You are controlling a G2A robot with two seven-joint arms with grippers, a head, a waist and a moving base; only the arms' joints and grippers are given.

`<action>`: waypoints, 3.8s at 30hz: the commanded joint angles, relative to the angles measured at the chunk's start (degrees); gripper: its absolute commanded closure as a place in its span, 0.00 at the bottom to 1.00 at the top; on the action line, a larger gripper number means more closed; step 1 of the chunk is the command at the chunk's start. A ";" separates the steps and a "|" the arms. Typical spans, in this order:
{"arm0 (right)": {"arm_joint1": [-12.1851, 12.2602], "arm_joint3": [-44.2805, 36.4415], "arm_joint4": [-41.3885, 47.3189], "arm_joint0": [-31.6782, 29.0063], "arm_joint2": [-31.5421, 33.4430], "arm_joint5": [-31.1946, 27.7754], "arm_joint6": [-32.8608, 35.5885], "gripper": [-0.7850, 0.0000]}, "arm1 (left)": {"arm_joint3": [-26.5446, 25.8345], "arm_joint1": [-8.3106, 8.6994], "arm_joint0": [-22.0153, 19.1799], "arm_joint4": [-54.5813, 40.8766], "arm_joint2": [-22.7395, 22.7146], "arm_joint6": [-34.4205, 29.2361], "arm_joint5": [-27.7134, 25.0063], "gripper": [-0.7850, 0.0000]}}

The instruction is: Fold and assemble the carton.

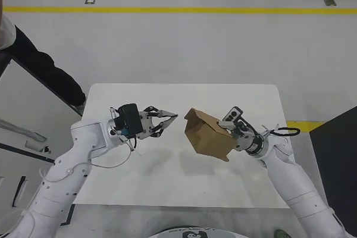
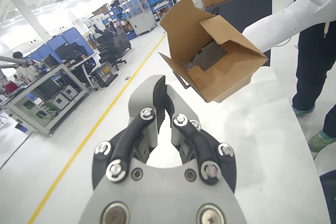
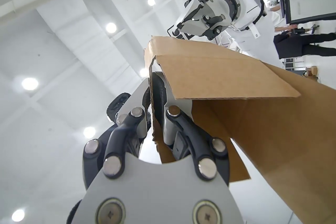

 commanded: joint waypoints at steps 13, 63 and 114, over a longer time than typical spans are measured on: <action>-0.49 0.26 1.09 0.50 -1.40 2.41 0.59 1.00 | 0.53 -0.58 -2.95 -0.72 4.37 1.16 -3.53 1.00; -1.41 0.66 -0.11 0.56 -1.40 -0.04 0.38 1.00 | 1.36 -0.49 -4.92 2.30 6.38 3.15 -4.16 1.00; -2.27 -0.82 -0.32 -0.57 -1.62 0.03 -0.78 1.00 | -2.20 0.10 -5.32 11.08 8.81 9.96 -2.21 1.00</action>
